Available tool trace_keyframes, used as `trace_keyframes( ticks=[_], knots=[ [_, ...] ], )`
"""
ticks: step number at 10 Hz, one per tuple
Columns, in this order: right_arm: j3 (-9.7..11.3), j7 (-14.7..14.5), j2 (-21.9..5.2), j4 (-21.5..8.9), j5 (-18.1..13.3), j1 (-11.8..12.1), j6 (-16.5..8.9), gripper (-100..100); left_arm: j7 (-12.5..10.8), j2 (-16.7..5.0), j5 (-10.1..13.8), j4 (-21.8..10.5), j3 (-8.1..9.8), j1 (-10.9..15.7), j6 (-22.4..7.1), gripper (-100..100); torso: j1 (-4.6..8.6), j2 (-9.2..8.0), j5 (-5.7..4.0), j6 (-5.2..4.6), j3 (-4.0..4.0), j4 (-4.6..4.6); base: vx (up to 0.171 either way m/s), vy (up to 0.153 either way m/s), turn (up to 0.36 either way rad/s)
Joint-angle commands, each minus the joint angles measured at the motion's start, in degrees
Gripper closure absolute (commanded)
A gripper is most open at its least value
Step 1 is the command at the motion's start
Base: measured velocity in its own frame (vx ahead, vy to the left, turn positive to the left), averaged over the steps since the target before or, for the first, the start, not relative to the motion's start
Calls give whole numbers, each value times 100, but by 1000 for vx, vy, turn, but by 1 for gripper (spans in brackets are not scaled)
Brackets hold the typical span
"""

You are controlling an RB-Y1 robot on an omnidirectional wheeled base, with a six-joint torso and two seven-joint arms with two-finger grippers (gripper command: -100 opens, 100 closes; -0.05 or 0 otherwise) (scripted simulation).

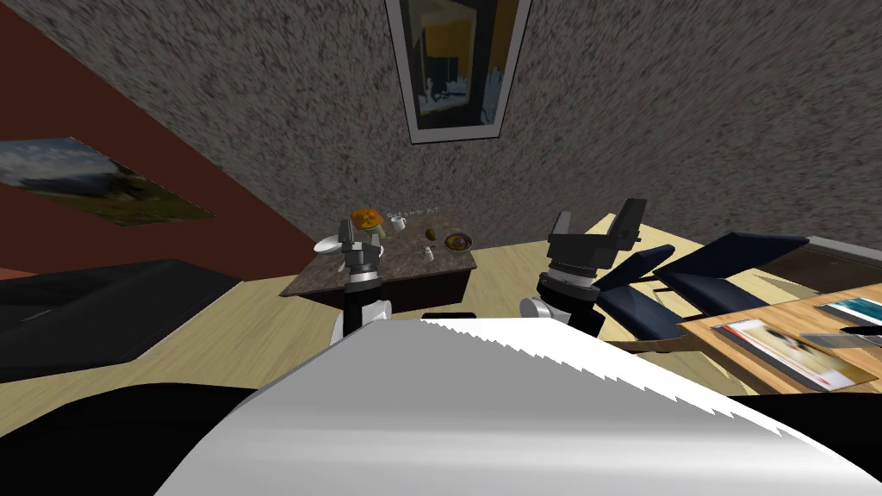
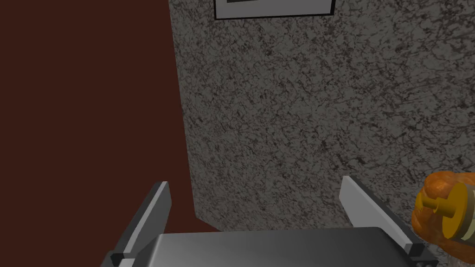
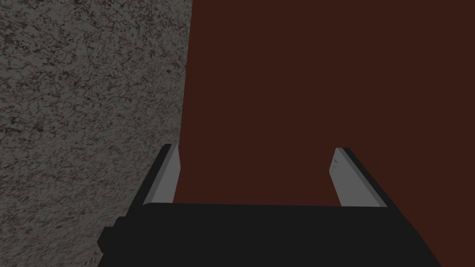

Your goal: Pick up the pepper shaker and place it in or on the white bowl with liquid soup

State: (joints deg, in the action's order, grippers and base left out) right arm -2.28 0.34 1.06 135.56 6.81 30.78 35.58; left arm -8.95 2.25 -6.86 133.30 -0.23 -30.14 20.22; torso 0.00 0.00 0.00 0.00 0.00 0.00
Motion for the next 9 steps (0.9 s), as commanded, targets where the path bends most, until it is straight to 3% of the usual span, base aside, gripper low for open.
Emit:
trace_keyframes(
  ticks=[1, 6, 9],
  knots=[
    [0, 0, 0, 0, 0, 0, 0, 0, -55, -194, 43, -89, -15, 97, -57, -100, 0, 0, 0, 0, 0, 0, -14, 10, 36],
    [0, 0, 0, 0, 0, -1, 0, 0, -497, -856, 391, -807, -110, 862, -543, -100, -11, -32, 3, 0, 18, -7, -79, 24, 52],
    [0, 0, 0, 0, 0, -1, 0, 0, -628, -954, 493, -1055, -133, 1114, -694, -100, -9, -25, 2, 0, 15, -6, -64, 21, 26]
  ],
)
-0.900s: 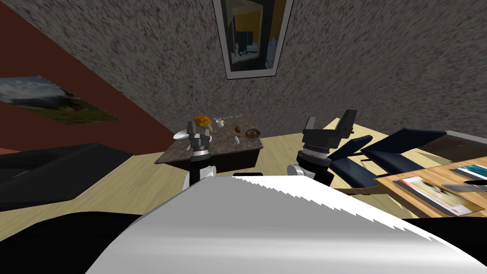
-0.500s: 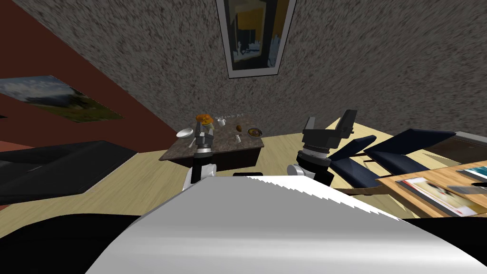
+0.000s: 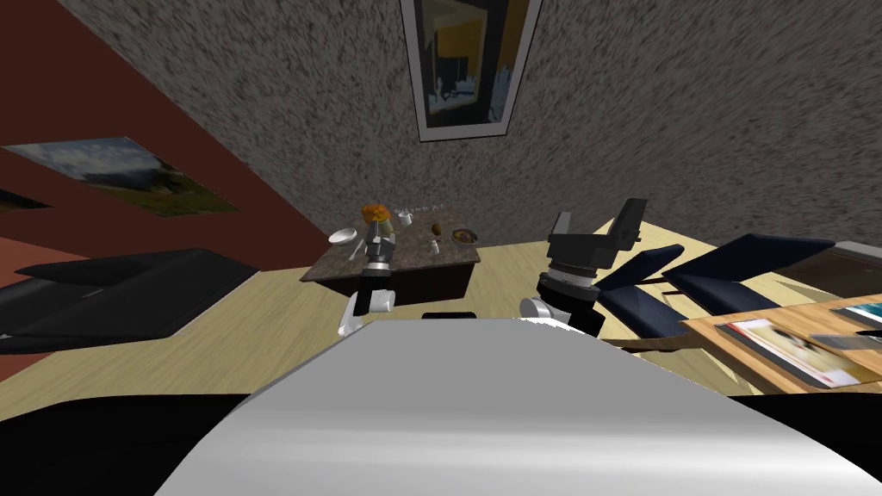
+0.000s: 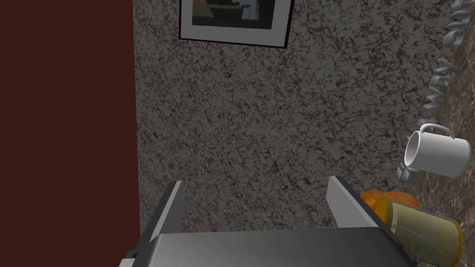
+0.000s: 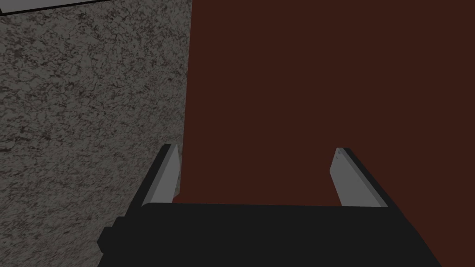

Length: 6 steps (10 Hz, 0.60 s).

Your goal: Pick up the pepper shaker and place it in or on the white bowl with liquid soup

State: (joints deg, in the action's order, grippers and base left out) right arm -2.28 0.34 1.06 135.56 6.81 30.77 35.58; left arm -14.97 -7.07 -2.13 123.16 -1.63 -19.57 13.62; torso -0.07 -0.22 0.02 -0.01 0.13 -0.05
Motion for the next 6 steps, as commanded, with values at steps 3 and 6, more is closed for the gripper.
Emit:
trace_keyframes(
  ticks=[3, 6],
  knots=[
    [0, 0, 0, 0, 0, 0, 0, 0, -322, -185, 247, -500, -38, 506, -383, -100, 2, -1, 0, 0, 1, 0, -65, 16, 40],
    [0, 0, 0, 0, 0, 0, 0, 0, -484, -250, 371, -837, -57, 868, -579, -100, -2, -5, 0, 0, 2, -1, -71, 22, 25]
  ],
)
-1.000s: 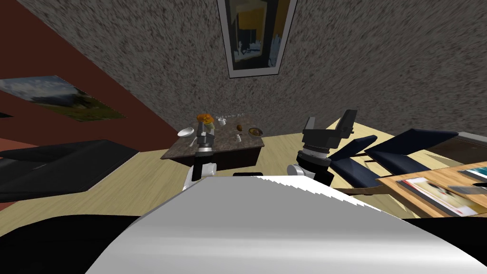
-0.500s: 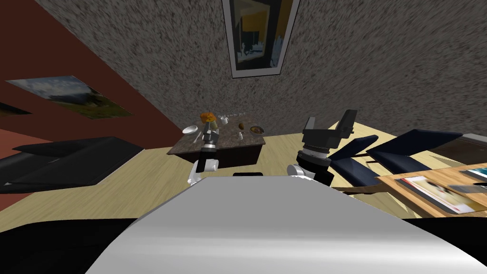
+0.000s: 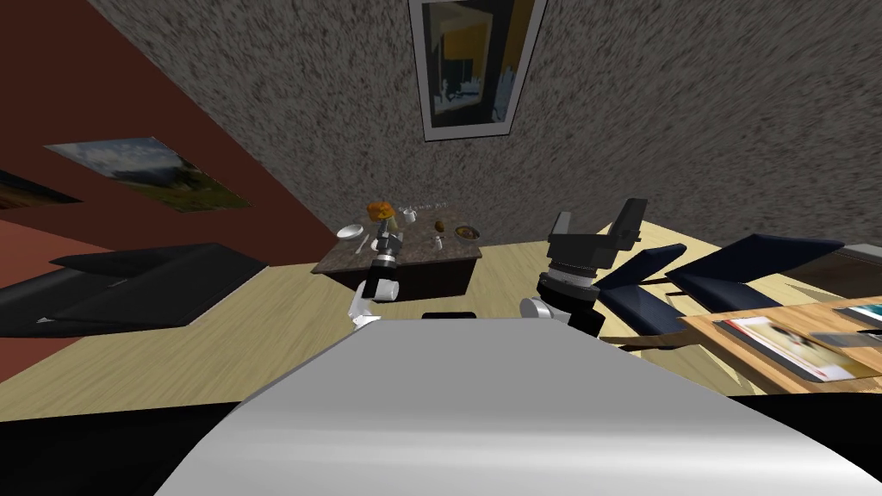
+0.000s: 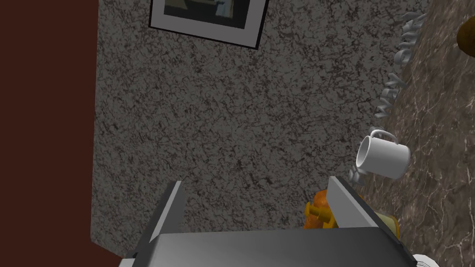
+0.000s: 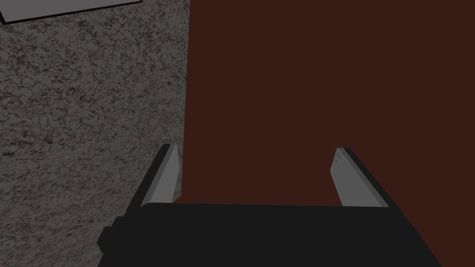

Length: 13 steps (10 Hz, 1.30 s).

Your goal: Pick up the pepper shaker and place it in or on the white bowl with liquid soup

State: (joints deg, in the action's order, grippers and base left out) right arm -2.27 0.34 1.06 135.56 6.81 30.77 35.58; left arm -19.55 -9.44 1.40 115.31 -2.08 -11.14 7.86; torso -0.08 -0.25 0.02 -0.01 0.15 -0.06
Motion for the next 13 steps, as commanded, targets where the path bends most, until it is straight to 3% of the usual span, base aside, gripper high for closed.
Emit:
trace_keyframes(
  ticks=[1, 2, 5, 6, 9, 10, 11, 12, 13],
  knots=[
    [0, 0, 0, 0, 0, 0, 0, 0, -196, -67, 146, -286, -30, 286, -211, -100, 0, 0, 0, 0, 0, 0, -73, 20, 41],
    [0, 0, 0, 0, 0, 0, 0, 0, -196, -67, 146, -353, -30, 325, -211, -100, 1, -1, 0, 1, 0, 0, -62, 15, 18],
    [0, 0, 0, 0, 0, 0, 0, 0, -552, -153, 412, -910, -57, 866, -660, -100, -2, 3, 0, 1, -1, 1, -70, 30, 30],
    [0, 0, 0, 0, 0, 0, 0, 0, -552, -153, 412, -999, -57, 957, -661, -100, -1, -1, 0, 1, 0, 1, -72, 19, 12],
    [0, 0, 0, 0, 0, 0, 0, 0, -921, -217, 684, -1520, -67, 1505, -1148, -100, 3, 1, -1, 1, 0, 0, -74, 20, 18],
    [0, 0, 0, 0, 0, 0, 0, 0, -921, -217, 684, -1689, -67, 1612, -1148, -100, 3, -1, -1, 1, 0, 0, -65, 12, 9],
    [0, 0, 0, 0, 0, 0, 0, 0, -1106, -244, 819, -1879, -65, 1837, -1401, -100, 6, 2, -1, 1, -1, 0, -82, 12, 14],
    [0, 0, 0, 0, 0, 0, 0, 0, -1106, -244, 819, -2047, -65, 1943, -1403, -100, 6, -3, -1, 1, 1, 0, -61, 15, 4],
    [0, 0, 0, 0, 0, 0, 0, 0, -1290, -268, 952, -2231, -56, 2159, -1642, -100, 6, 2, -1, 1, -1, 0, -72, 14, 2]
  ],
)
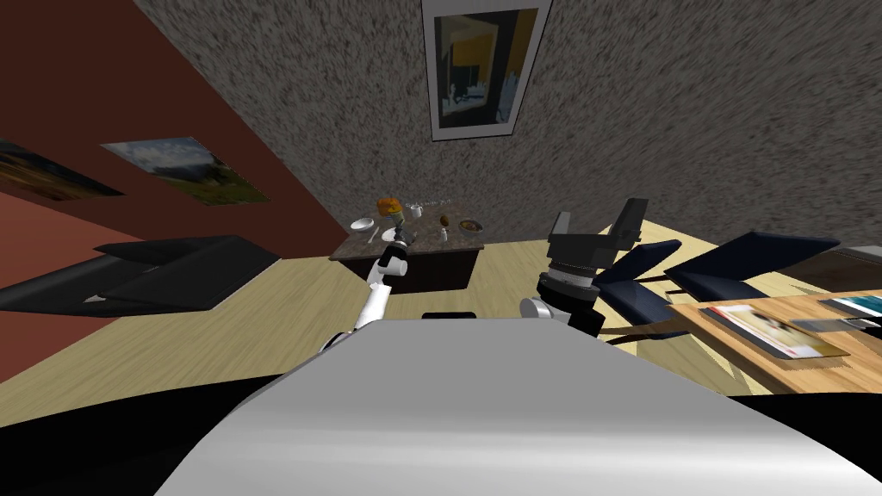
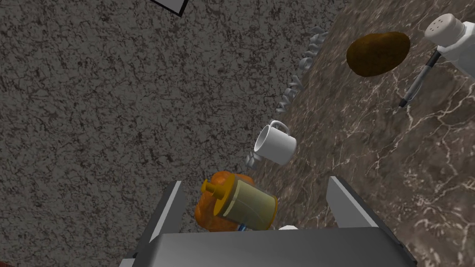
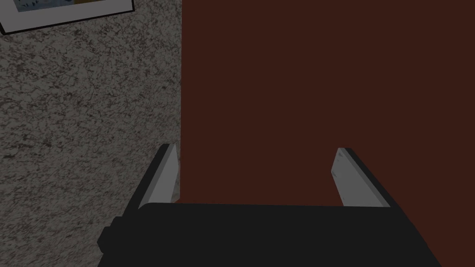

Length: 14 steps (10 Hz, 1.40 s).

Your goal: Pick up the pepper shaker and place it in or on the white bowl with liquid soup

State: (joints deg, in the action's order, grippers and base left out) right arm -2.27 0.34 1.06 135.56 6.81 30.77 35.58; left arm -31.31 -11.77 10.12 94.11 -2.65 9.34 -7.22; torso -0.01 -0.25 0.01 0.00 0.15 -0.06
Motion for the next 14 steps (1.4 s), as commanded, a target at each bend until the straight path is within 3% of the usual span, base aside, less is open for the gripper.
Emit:
trace_keyframes(
  ticks=[1, 2, 4, 5, 6, 7, 9, 10, 11, 14],
  knots=[
    [0, 0, 0, 0, 0, 0, 0, 0, -114, -35, 80, -286, 1, 225, -155, -100, 0, 0, 0, 0, 0, 0, -55, 14, -2],
    [0, 0, 0, 0, 0, 0, 0, 0, -296, -58, 211, -446, 16, 419, -397, -100, -1, 5, 0, 1, -2, 0, -50, 13, -6],
    [0, 0, 0, 0, 0, 0, 0, 0, -296, -58, 211, -661, 16, 552, -420, -100, 1, 8, 0, 1, -4, 1, -37, 7, -3],
    [0, 0, 0, 0, 0, 1, 0, 0, -474, -81, 337, -866, 37, 795, -689, -100, 3, 14, -1, 1, -7, 3, -36, 5, -14],
    [0, 0, 0, 0, 0, 0, 0, 0, -474, -81, 337, -1022, 37, 873, -689, -100, 3, 13, -1, 0, -7, 3, -43, 8, -12],
    [0, 0, 0, 0, 0, 0, 0, 0, -647, -102, 459, -1208, 65, 1089, -924, -100, 2, 12, -1, 1, -6, 2, -58, 4, -33],
    [0, 0, 0, 0, 0, 0, 0, 0, -647, -102, 459, -1408, 65, 1188, -960, -100, 4, 8, -1, 1, -4, 1, -34, 1, -6],
    [0, 0, 0, 0, 0, 1, 0, 0, -815, -124, 576, -1657, 100, 1468, -1230, -100, 5, 16, -1, 2, -8, 3, -33, -4, -35],
    [0, 0, 0, 0, 0, 0, 0, 0, -815, -124, 576, -1782, 100, 1494, -1232, -100, 7, 14, -2, 0, -8, 3, -33, -1, -28],
    [0, 0, 0, 0, 0, 1, 0, 0, -1132, -176, 791, -2334, 191, 2016, -1722, -100, 6, 12, -1, 2, -6, 2, -41, -3, -45]
  ],
)
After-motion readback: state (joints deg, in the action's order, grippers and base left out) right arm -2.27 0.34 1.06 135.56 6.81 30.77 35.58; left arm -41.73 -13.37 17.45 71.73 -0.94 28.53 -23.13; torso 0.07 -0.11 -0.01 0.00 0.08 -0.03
